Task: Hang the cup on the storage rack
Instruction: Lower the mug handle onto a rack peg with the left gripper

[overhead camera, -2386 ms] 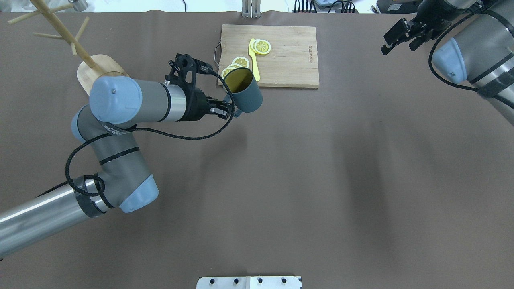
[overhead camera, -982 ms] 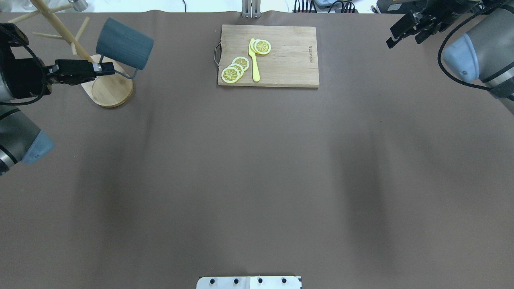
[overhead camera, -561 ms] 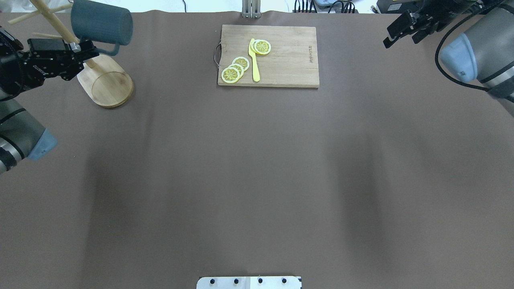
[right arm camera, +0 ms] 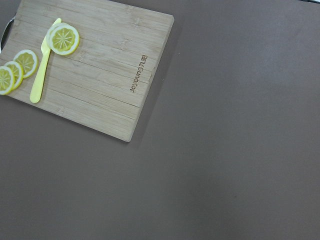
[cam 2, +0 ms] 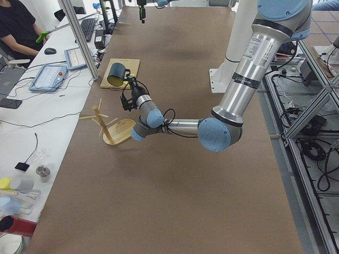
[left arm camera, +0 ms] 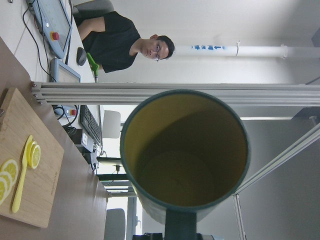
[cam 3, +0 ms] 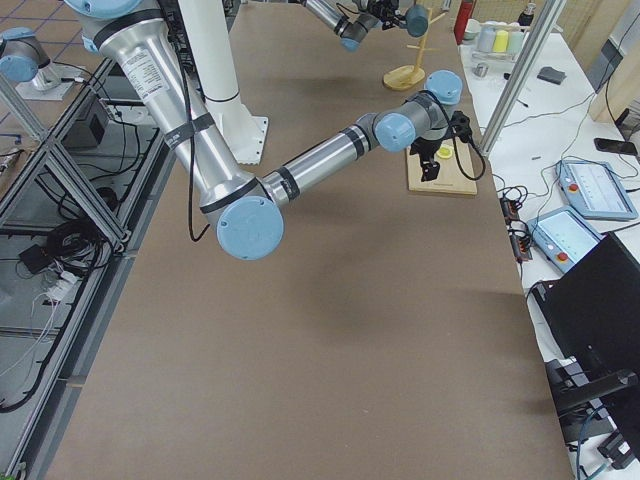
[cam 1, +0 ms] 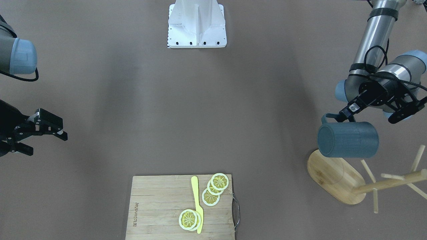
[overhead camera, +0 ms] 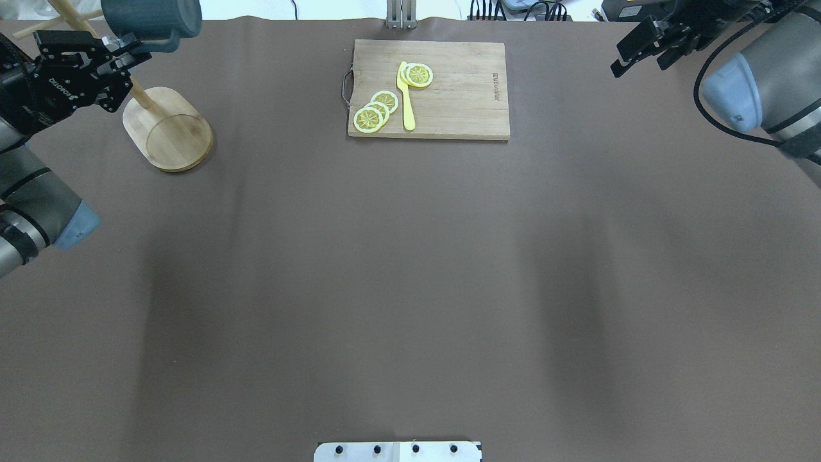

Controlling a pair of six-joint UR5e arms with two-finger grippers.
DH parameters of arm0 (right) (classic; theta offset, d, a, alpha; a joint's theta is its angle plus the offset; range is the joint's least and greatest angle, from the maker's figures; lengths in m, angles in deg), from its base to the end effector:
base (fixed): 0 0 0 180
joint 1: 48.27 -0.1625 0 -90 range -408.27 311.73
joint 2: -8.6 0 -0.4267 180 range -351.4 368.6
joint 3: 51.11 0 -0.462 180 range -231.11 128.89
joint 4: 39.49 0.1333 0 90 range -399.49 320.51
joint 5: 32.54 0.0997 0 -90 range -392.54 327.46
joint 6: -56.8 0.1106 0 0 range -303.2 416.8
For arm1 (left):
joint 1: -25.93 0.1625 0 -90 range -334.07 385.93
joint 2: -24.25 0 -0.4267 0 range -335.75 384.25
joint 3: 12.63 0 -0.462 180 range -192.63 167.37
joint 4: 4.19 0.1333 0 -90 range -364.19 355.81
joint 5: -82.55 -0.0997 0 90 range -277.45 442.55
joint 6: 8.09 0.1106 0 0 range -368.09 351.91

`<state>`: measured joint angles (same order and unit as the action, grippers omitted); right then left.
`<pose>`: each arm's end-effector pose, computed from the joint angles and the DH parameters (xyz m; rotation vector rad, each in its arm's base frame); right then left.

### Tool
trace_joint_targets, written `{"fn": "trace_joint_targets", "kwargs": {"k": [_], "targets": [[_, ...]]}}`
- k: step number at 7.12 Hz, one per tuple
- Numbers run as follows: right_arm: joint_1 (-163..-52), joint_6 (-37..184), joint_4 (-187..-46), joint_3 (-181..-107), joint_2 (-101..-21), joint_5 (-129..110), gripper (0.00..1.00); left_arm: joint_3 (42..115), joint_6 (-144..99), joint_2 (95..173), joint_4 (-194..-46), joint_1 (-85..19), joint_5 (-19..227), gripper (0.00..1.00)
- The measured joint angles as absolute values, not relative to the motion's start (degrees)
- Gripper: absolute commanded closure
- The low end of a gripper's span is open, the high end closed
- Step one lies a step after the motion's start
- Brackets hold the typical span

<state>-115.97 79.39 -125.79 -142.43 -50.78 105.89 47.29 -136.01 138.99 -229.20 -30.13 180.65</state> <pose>-0.2314 -0.6975 0.2868 0.2278 -0.9782 -0.2581 0.2704 -0.6126 0.4464 0.2938 2.3373 -0.6951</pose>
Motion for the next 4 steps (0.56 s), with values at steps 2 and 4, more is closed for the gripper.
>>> {"fn": "trace_joint_targets", "kwargs": {"k": [2,4], "targets": [[-116.0,79.44,-126.07,-142.86,-50.69,105.88,0.0,44.47,-136.07,139.92,-229.19,-30.12,179.68,1.0],[-115.93,79.47,-127.06,-143.52,-50.59,105.83,0.0,42.22,-135.57,140.17,-229.19,-30.28,179.65,1.0]]}}
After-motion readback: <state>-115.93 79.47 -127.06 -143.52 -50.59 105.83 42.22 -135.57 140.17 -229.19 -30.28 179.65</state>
